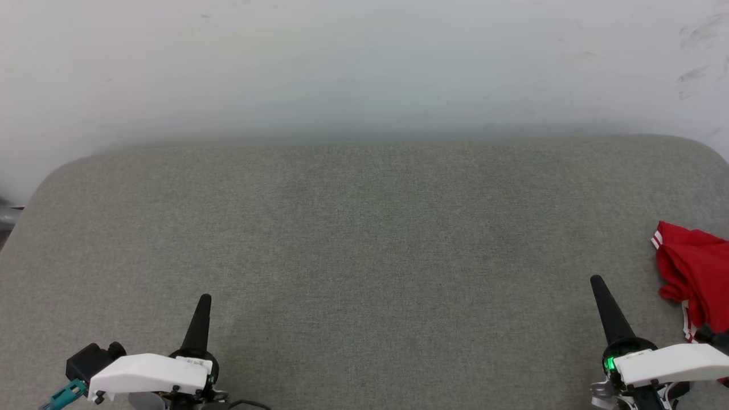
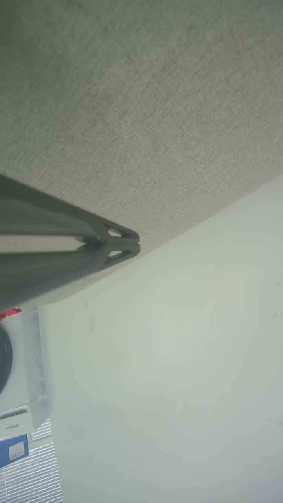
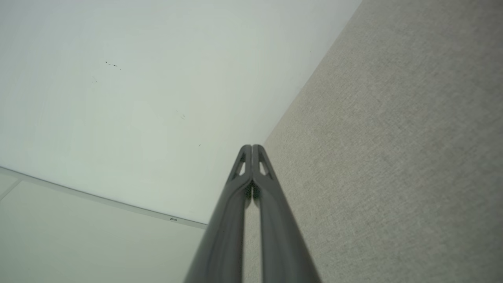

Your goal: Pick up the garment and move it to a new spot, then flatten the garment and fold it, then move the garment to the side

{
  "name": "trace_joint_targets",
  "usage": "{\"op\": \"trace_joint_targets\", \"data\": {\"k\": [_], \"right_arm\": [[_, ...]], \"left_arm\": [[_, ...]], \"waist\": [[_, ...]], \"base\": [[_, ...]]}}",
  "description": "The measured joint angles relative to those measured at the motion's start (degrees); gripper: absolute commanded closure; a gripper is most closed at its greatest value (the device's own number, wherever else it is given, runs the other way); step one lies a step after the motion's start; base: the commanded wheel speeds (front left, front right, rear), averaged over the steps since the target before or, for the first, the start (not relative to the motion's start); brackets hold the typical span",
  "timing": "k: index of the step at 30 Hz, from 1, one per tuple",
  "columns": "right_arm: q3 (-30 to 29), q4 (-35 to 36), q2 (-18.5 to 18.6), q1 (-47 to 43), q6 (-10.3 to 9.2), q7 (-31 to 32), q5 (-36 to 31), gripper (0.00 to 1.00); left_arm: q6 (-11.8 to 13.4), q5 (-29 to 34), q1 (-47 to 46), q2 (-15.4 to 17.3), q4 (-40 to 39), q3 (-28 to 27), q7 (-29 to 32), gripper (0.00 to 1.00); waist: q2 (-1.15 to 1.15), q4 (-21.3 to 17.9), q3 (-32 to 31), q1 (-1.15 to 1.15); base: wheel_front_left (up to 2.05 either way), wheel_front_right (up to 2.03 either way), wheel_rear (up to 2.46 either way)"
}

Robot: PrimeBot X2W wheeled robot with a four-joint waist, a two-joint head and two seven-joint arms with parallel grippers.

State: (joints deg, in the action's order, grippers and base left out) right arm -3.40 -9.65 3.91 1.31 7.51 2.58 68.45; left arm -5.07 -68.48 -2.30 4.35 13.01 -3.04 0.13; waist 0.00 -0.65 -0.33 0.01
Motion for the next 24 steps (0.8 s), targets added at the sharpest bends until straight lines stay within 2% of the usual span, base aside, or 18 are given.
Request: {"op": "trace_joint_targets", "data": {"k": [24], "right_arm": [[-0.8, -2.1, 0.0, 2.2, -0.01, 1.3, 12.2, 1.0]], "left_arm": [[-1.1, -11.6, -1.7, -0.8, 0.5, -1.7, 3.2, 1.0]], "waist": [[0.0, 0.3, 0.2, 0.0]], "base": [[0.0, 0.0, 0.0]]}}
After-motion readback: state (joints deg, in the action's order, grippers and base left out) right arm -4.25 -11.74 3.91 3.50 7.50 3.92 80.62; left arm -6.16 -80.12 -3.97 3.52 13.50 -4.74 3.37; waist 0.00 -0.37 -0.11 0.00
